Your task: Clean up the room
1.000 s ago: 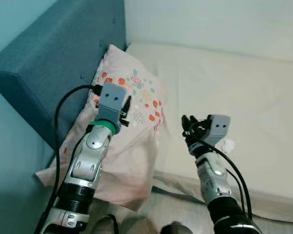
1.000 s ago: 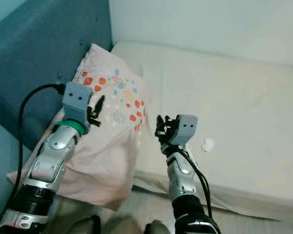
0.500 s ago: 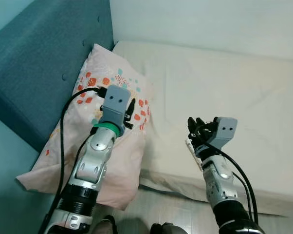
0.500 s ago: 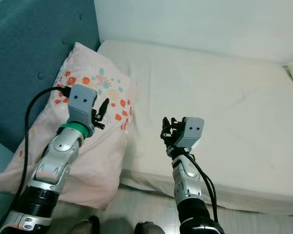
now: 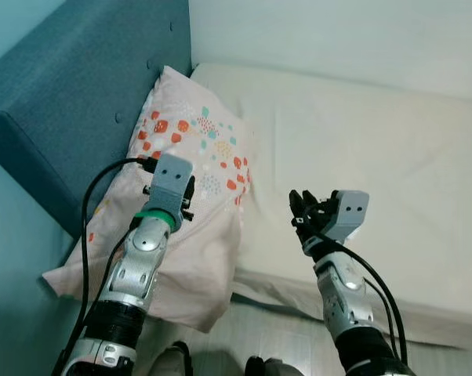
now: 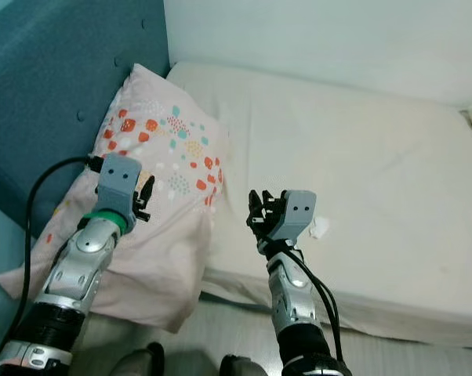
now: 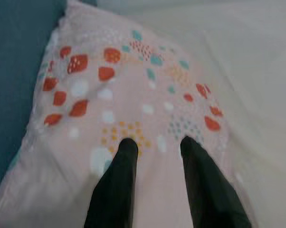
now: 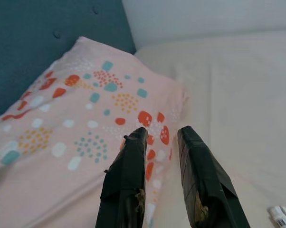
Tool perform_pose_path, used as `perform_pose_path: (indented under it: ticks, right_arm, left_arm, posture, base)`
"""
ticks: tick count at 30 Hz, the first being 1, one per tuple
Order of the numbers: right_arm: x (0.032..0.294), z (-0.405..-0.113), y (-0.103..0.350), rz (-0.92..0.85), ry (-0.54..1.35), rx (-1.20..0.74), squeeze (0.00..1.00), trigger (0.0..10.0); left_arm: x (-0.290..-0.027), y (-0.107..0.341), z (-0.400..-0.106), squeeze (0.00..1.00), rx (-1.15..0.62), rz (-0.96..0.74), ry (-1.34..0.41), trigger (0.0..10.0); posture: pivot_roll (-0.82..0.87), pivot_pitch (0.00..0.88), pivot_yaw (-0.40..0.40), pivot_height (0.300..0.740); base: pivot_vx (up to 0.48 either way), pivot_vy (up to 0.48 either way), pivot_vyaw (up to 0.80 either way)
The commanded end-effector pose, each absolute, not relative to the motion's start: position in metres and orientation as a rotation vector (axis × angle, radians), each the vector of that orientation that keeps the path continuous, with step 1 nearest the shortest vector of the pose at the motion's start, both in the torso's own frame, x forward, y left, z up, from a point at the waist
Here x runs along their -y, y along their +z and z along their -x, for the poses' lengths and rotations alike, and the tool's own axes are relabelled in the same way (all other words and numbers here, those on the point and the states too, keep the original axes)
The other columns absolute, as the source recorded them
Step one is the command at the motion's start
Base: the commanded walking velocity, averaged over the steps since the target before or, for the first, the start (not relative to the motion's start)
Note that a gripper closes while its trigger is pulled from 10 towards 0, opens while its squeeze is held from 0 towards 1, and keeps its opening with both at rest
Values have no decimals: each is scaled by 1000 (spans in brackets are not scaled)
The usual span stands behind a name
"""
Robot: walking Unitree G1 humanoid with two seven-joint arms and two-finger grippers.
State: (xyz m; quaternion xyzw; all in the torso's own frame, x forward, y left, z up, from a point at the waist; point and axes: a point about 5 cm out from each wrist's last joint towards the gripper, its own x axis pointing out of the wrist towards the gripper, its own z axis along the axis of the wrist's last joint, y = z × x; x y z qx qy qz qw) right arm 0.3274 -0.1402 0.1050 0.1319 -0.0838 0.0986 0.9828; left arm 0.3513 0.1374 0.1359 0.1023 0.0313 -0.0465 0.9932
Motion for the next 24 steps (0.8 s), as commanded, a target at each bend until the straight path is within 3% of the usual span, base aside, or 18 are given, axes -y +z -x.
perform_pose_path:
  ticks: [1,2,3,4,5,17,19,22,23,24]
  right_arm:
    - [141,-328,106,-276,198,168,0,10000]
    - [141,-329,109,-276,202,177,0,10000]
    - [141,-330,112,-275,204,184,0,10000]
    - [141,-330,112,-275,204,184,0,10000]
    - [141,-331,115,-276,207,196,0,10000]
    - [140,-325,126,-289,209,242,0,10000]
    - [141,-322,130,-282,204,260,0,10000]
    - [142,-319,135,-280,204,275,0,10000]
    - [146,-317,140,-275,201,293,0,10000]
    - [146,-317,140,-275,201,293,0,10000]
  left_arm:
    - [-138,133,-353,0,-71,-185,-94,10000]
    - [-139,135,-359,43,-72,-193,-94,10000]
    - [-139,137,-364,694,-70,-201,-96,10000]
    - [-139,137,-364,694,-70,-201,-96,10000]
    - [-139,141,-370,1000,-67,-213,-101,10000]
    - [-157,152,-393,1000,-124,-279,-44,10000]
    - [-181,153,-394,1000,-146,-213,61,10000]
    - [-196,153,-393,1000,-157,-202,112,10000]
    - [-220,149,-389,1000,-188,-180,165,10000]
    - [-220,149,-389,1000,-188,-180,165,10000]
  posture:
    - [66,119,24,740]
    - [66,126,21,740]
    - [63,133,23,740]
    - [63,133,23,740]
    - [59,145,29,740]
    - [48,181,41,740]
    - [42,198,43,740]
    - [44,201,45,740]
    - [44,203,44,740]
    - [44,203,44,740]
  base:
    - [0,0,0]
    - [0,0,0]
    - [0,0,0]
    - [0,0,0]
    - [0,0,0]
    - [0,0,0]
    - [0,0,0]
    - [0,0,0]
    - [0,0,0]
    - [0,0,0]
